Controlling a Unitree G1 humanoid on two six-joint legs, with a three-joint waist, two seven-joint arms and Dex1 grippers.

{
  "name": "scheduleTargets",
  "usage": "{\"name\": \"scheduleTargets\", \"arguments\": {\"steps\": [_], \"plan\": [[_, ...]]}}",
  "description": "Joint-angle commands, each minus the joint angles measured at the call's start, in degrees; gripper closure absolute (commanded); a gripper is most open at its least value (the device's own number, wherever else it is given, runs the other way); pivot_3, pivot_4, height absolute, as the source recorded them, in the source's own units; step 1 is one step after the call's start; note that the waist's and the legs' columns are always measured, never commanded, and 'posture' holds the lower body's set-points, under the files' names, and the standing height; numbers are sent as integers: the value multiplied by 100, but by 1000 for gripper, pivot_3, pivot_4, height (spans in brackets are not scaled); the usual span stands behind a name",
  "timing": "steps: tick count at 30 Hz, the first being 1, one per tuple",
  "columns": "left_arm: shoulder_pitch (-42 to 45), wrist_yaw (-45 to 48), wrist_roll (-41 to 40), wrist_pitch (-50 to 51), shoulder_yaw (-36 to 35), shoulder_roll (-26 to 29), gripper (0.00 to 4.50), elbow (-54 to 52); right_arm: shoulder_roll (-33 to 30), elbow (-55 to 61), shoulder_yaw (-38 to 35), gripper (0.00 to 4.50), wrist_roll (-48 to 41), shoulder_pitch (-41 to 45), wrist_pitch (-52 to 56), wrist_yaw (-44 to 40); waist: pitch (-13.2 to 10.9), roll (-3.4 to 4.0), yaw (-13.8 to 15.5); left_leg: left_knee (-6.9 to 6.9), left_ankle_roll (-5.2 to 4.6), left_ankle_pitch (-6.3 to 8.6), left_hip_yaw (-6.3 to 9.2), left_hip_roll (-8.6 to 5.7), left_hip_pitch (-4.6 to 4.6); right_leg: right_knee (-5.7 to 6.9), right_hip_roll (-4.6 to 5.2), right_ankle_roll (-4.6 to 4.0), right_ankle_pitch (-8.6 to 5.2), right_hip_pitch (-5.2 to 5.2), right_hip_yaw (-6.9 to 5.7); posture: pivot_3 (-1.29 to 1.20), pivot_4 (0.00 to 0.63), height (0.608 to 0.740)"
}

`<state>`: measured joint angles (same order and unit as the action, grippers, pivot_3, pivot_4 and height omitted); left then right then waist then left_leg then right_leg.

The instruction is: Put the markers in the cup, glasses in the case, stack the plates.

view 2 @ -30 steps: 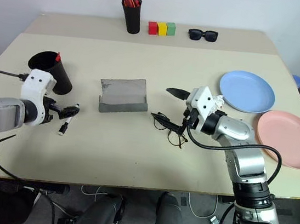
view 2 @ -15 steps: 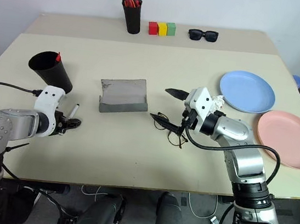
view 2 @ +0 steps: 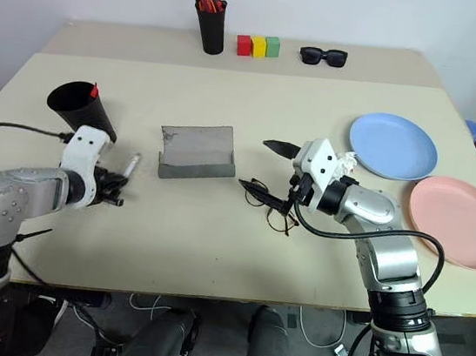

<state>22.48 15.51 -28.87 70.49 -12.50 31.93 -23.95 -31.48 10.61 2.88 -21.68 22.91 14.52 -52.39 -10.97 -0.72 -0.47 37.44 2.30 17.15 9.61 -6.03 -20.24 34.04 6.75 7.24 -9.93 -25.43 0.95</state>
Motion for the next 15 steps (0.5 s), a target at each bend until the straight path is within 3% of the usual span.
{"name": "scheduleTargets", "arguments": {"steps": [1,8,15], "plan": [[326,351,507,-2442,-201,-68,4441,16,53,14,-46,0,-28,139,-130,-31,0,0,0,0,2,-1,-2,0,-1,-2,0,-2,1,-2,0,0,150,740],[842,124,1228,-4851,-791,112,4441,1581,64,-25,-47,0,-26,182,-134,-50,1,2,-24,-14,0,-1,-18,4,11,-5,-3,-4,2,-3,6,0,150,740],[1140,-86,1635,-6172,-912,158,4441,3194,65,37,-50,0,-22,149,-104,-19,1,1,9,-2,0,0,-15,0,4,-5,1,-2,3,-2,5,0,150,740]]}}
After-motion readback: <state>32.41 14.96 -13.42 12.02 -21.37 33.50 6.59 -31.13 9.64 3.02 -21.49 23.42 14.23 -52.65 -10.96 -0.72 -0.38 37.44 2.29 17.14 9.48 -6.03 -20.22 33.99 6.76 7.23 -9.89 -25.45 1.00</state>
